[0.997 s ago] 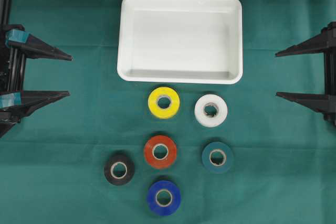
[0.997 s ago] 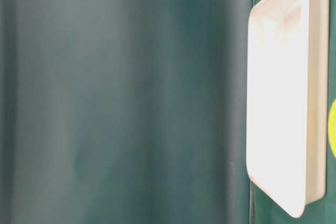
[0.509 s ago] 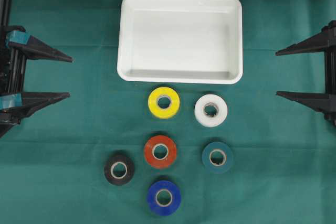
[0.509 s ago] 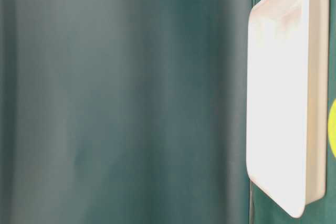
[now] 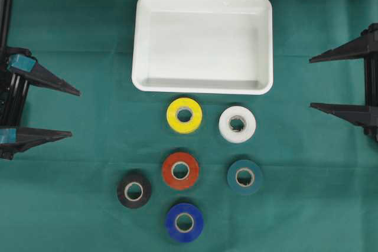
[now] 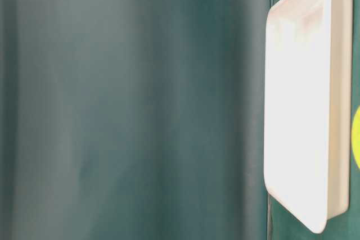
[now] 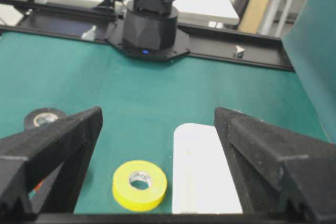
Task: Pick up the tape from a random location and place it into the white case.
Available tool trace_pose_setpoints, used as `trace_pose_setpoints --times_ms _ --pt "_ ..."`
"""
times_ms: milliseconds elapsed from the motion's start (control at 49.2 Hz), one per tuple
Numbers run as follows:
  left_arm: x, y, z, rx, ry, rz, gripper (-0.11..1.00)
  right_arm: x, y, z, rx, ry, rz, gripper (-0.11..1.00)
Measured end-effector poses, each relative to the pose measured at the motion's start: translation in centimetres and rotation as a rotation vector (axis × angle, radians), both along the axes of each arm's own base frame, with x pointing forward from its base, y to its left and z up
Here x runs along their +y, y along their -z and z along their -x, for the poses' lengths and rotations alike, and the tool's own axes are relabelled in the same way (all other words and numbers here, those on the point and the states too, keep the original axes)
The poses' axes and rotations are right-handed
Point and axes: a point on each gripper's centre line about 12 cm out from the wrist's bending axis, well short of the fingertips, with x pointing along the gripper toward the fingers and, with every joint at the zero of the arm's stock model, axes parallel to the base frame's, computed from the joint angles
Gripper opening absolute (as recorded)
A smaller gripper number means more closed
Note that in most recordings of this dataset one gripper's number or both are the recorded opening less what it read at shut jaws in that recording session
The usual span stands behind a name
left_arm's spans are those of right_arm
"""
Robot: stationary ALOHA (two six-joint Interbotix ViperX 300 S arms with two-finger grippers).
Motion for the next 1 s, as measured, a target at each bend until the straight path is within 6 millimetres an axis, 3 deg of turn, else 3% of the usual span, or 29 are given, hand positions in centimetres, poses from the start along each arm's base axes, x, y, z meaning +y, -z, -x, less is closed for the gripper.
trace_pose_setpoints --times_ms 163,346,997 --pt "-0.1 0.1 -0.3 0.013 0.001 0.007 0.97 0.0 0.0 0.0 0.002 0.0 0.0 0.91" --pt "-0.4 0.2 -2.3 0.065 0.0 0.008 0.97 0.0 0.1 -0.1 0.003 0.0 0.0 0.91" --pt "-2.6 -1.1 -14.5 0.186 0.015 -0.042 0.97 0.0 0.1 -0.1 0.014 0.0 0.0 0.91"
